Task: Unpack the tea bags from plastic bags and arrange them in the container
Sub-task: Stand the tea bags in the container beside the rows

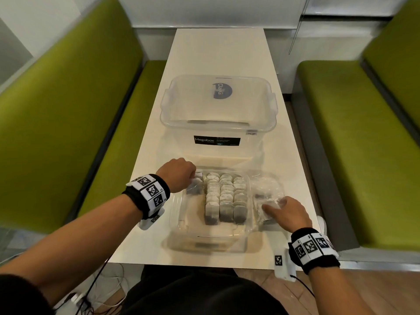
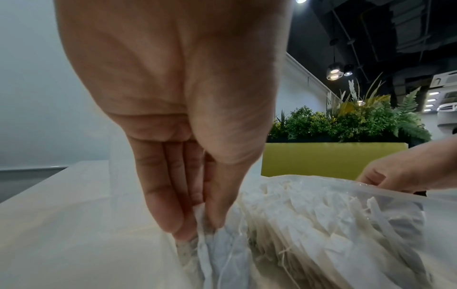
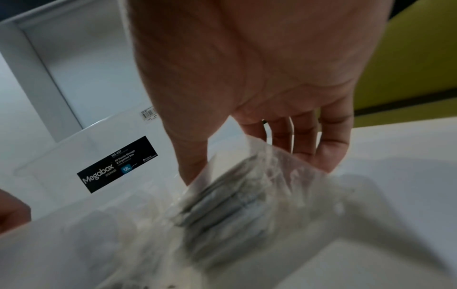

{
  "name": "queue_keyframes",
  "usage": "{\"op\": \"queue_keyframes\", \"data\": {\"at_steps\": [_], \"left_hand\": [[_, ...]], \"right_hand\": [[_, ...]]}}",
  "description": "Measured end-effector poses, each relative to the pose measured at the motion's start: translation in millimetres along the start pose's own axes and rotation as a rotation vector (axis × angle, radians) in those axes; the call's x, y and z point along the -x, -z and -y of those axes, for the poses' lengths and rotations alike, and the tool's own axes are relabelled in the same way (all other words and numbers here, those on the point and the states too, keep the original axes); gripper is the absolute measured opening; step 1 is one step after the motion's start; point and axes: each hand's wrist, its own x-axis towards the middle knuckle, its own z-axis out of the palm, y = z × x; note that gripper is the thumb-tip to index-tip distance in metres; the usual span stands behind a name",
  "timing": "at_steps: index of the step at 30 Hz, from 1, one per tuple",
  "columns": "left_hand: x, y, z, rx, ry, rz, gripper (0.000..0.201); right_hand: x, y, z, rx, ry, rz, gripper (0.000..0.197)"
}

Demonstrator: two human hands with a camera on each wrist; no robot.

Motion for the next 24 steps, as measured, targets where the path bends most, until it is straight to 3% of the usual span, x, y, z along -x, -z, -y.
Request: {"op": "queue_keyframes", "data": {"at_steps": [6,13,20,24], "left_hand": [[-0.3,-1.6,0.4,-0.042,0.004,-0.038,0.017],[-5.2,-7.7,4.2,-0.054,0.016,-0.137,0.018],[1.3,-0.3,6.9,0.0,0.035,-0.145,0.03],[21.1,25.8,-2.0,0.196,-0.004,-0.152,0.029]], "right_hand": [[-4.3,2.3,-2.5,-0.133,0.027,0.0,0.054],[-7.8,7.9,-6.6,-0.29,0.071,0.022,0.029],[-1.2,18.1,-8.1,-0.427,0.193,-0.015,0.03],[13.4,38.2,4.1,-0.501,0.333,-0.074,0.034]]}}
